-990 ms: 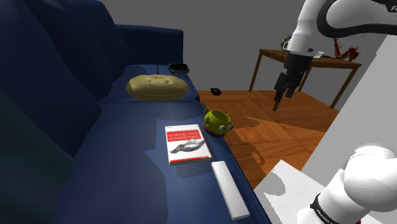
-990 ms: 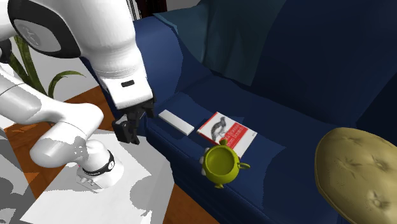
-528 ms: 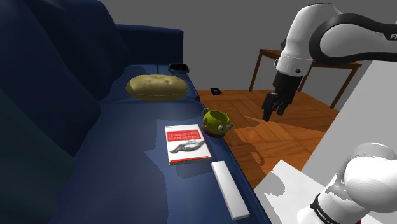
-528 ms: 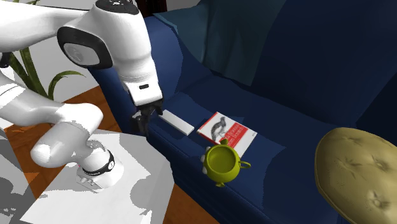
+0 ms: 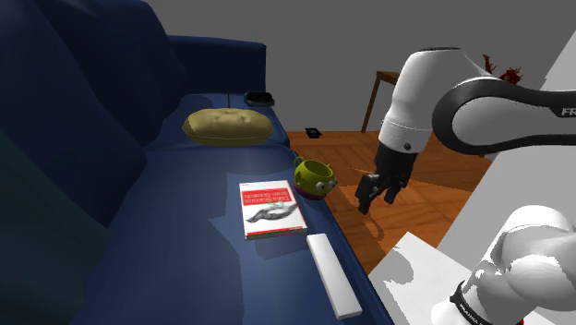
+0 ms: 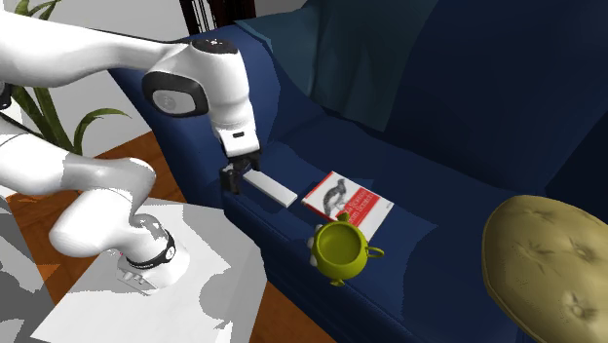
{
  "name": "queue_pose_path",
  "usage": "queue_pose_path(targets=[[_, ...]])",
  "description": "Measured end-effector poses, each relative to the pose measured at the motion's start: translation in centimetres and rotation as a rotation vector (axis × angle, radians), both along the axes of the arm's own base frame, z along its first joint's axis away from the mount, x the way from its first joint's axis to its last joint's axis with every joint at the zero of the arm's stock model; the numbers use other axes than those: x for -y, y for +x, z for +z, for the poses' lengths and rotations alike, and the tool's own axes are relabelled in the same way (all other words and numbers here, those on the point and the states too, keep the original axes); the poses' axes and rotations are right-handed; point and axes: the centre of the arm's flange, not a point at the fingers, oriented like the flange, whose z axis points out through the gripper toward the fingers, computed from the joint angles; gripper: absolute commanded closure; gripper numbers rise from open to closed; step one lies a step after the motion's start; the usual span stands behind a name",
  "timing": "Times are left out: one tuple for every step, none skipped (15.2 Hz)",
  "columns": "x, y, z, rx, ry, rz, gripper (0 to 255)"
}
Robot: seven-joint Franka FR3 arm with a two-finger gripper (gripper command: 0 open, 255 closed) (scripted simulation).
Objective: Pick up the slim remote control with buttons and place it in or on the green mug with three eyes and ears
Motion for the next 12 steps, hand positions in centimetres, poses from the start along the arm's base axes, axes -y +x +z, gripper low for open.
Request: queue_pose_path(targets=[[-0.8, 0.3, -0.9, 0.0, -0.001, -0.01, 0], [-1.7, 0.2, -1.7, 0.001, -0.001, -0.018, 0], [-2.5, 0.0, -2.3, 0.002, -0.002, -0.027, 0], [-3.5, -0.2, -3.3, 0.002, -0.003, -0.036, 0], [-4.6, -0.1, -4.2, 0.003, -0.004, -0.046, 0], [-5.4, -0.2, -5.1, 0.003, -0.005, -0.055, 0], [-6.5, -0.2, -5.9, 0.004, -0.006, -0.064, 0], [-7.4, 0.0, -6.5, 0.005, -0.007, -0.073, 0], [-8.6, 0.0, -7.5, 0.005, -0.008, -0.082, 0], [-10.0, 0.1, -8.3, 0.006, -0.008, -0.091, 0], [-11.0, 0.2, -9.2, 0.006, -0.009, -0.1, 0], [-11.6, 0.2, -9.9, 0.007, -0.009, -0.106, 0]])
